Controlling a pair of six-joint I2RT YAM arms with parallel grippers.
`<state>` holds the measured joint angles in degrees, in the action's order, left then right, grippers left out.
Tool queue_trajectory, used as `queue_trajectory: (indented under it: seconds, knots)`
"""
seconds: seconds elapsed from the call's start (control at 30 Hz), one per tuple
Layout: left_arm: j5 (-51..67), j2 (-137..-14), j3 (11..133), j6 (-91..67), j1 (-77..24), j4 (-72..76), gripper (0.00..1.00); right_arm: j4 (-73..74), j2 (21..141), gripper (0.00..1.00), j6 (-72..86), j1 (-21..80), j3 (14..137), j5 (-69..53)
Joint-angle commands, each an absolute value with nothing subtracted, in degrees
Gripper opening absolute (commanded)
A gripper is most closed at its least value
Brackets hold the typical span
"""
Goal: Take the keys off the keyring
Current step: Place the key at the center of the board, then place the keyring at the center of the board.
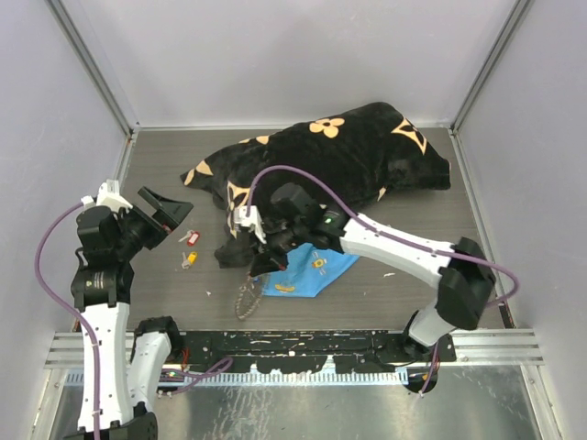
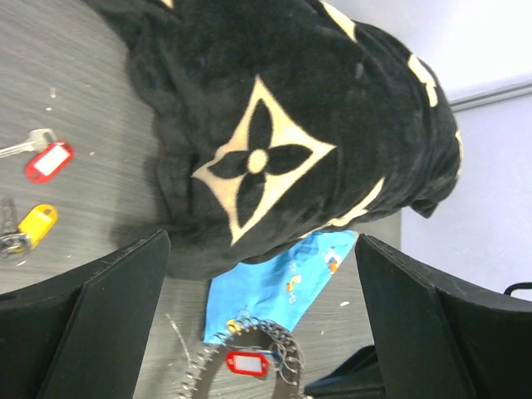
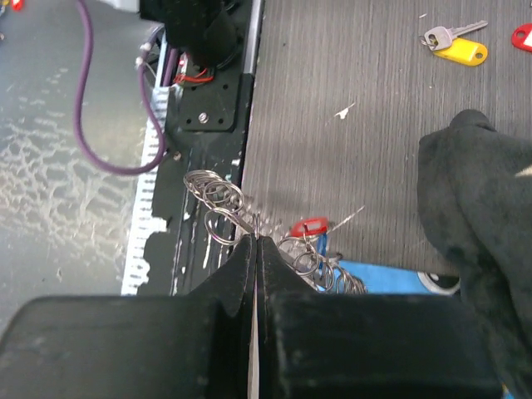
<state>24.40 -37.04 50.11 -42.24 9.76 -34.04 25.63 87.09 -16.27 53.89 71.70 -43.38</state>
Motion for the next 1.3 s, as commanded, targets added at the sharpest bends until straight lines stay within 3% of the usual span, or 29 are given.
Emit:
queue_trajectory:
  seconds: [0.0, 0.2, 0.3, 0.53, 0.67, 0.77, 0.8, 1.0, 1.13, 1.27]
  knots:
    - [19.47, -34.52, 52.45, -37.33, 9.85, -39.3, 0.97, 12.44, 91.83, 0.04, -7.07, 54.82, 75.55, -41.14]
    - [14.88, -33.53, 55.49, -32.09, 7.07, -43.45, 0.98, 6.22, 102.47, 0.09, 1.53, 54.81, 79.85, -38.31]
    - [15.99, -33.57, 55.01, -31.21, 6.86, -42.7, 0.98, 7.4, 106.98, 0.17, 2.63, 54.77, 83.88, -36.53]
    - [22.01, -31.85, 52.32, -33.13, 6.83, -39.56, 0.98, 12.13, 103.2, 0.55, -2.86, 53.45, 86.0, -37.23]
    - [29.59, -32.27, 50.39, -38.58, 6.24, -34.89, 0.98, 17.12, 94.11, 0.71, -12.55, 50.23, 83.36, -42.34]
    - [38.08, -32.61, 48.5, -44.5, 5.69, -27.72, 0.98, 18.45, 85.08, 0.96, -17.14, 43.92, 79.08, -46.83]
    - [38.43, -32.56, 48.71, -45.3, 5.26, -27.07, 0.98, 18.33, 81.96, 1.0, -17.4, 40.52, 77.63, -48.43]
    - [29.26, -36.5, 60.76, -41.04, -3.78, -32.3, 0.98, 15.85, 67.37, 1.0, -9.4, 17.69, 73.46, -53.53]
    - [18.71, -43.42, 72.4, -34.8, -17.9, -39.5, 0.98, 21.9, 63.52, 1.0, -8.36, 15.94, 78.47, -41.45]
    - [14.27, -48.46, 82.12, -30.73, -25.99, -42.06, 0.98, 29.35, 63.42, 1.0, -7.58, 15.71, 90.42, -37.33]
